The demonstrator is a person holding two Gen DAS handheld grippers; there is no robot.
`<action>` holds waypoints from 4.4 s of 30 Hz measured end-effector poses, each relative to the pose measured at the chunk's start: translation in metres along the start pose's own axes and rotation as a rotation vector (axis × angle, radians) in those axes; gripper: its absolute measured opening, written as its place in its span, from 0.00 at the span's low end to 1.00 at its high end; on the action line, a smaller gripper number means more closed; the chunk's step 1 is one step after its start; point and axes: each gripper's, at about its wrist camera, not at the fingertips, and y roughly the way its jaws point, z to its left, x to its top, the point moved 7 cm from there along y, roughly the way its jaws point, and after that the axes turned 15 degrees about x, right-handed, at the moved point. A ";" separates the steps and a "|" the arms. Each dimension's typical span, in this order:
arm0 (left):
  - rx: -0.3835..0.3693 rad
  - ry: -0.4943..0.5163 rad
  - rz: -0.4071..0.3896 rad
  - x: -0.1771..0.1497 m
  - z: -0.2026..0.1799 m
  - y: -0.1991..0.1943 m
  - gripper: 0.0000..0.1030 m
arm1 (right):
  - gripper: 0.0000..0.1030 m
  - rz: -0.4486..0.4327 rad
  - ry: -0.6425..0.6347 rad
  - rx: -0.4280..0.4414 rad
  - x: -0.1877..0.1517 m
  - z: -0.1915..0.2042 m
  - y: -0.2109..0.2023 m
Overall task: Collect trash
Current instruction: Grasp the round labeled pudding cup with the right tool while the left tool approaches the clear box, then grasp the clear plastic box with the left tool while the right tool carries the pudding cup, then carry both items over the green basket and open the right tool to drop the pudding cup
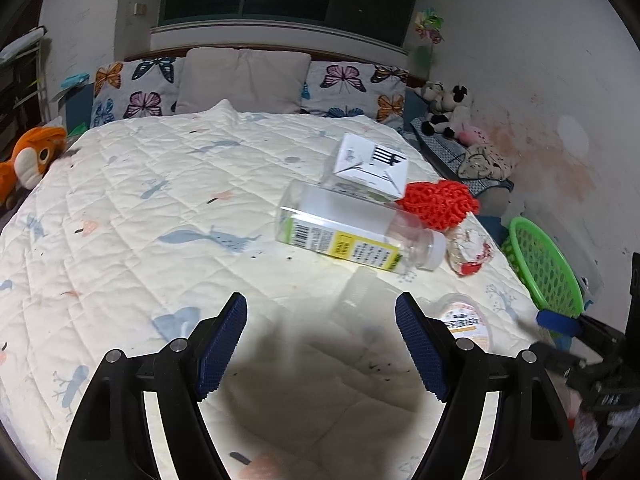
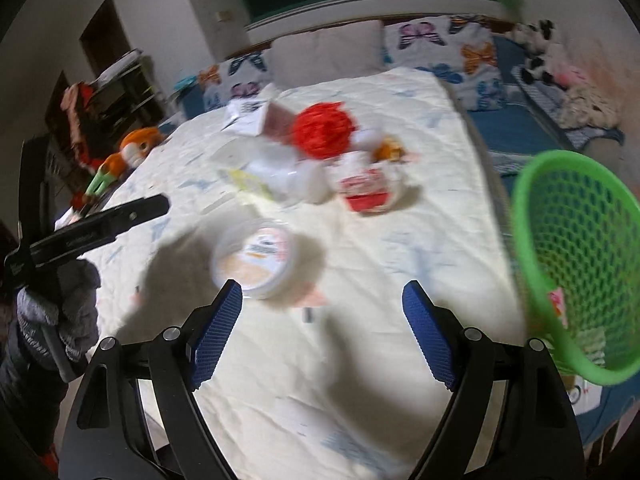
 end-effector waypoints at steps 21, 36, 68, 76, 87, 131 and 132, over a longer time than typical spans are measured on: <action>-0.007 0.003 0.021 -0.007 0.008 0.004 0.72 | 0.79 0.093 -0.059 0.016 0.007 0.020 0.067; -0.012 0.024 0.026 -0.008 0.003 0.005 0.72 | 0.66 0.098 -0.092 0.002 0.008 0.026 0.068; -0.022 -0.049 0.176 -0.020 -0.035 0.016 0.70 | 0.66 0.007 -0.062 -0.073 0.008 -0.007 0.019; 0.014 -0.180 0.260 -0.012 -0.041 0.034 0.70 | 0.66 -0.024 -0.038 -0.080 0.007 -0.018 0.003; 0.095 -0.272 0.343 -0.004 -0.045 0.061 0.70 | 0.66 -0.057 -0.004 -0.100 0.007 -0.036 -0.014; -0.181 -0.034 0.229 0.039 -0.171 0.006 0.46 | 0.66 -0.157 0.268 -0.339 -0.018 -0.181 -0.112; -0.190 -0.024 0.226 0.040 -0.177 0.005 0.46 | 0.66 -0.155 0.274 -0.341 -0.019 -0.184 -0.113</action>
